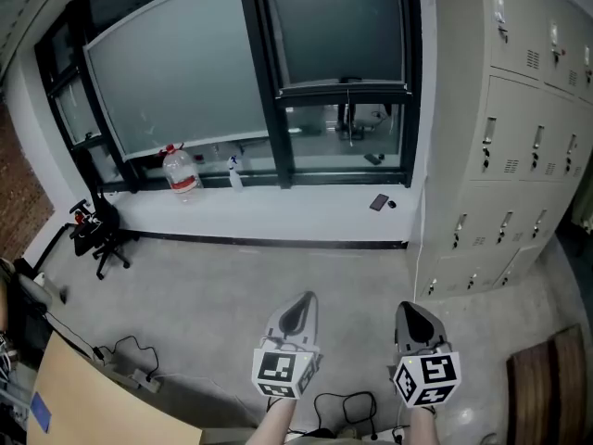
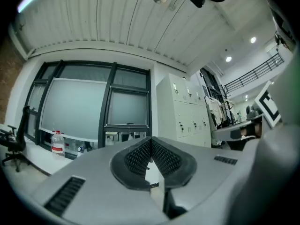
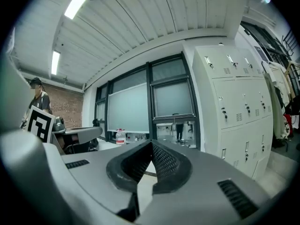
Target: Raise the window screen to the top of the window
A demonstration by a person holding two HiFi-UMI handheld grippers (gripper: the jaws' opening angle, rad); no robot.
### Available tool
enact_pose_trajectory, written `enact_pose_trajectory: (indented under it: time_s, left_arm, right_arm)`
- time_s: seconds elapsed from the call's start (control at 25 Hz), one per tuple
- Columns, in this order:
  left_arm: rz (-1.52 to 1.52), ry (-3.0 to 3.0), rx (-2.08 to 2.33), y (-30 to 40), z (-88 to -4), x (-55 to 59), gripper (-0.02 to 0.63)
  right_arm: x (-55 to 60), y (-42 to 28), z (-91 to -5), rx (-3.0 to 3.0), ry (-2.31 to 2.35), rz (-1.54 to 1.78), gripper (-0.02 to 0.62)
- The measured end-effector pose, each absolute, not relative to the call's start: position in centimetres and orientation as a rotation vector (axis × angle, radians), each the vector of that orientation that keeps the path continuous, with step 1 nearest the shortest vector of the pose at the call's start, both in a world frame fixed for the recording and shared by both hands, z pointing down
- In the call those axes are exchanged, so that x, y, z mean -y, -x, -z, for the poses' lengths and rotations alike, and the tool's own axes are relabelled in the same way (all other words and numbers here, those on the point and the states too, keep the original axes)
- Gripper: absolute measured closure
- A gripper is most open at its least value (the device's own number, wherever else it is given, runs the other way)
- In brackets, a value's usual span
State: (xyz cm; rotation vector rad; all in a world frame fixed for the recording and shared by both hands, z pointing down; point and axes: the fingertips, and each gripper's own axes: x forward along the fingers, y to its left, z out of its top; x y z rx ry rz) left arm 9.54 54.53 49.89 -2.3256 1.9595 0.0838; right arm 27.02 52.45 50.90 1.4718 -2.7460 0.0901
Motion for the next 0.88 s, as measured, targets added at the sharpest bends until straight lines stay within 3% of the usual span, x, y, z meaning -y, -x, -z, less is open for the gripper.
enact_pose_trajectory:
  time_s: [0.56, 0.88]
  left_arm:
    - [-0.007, 2.396, -1.959, -9.1, -51.9, -48.0, 0.603]
    - [-0.107, 2.406, -1.981, -3.2, -53.6, -33.6, 0.603]
  right_arm:
    - [-47.5, -25.0, -53.6, 2.778, -1.388, -0.197, 0.591]
    - [-33.2, -20.2, -54.3, 2.76, -1.41, -0.196, 0.591]
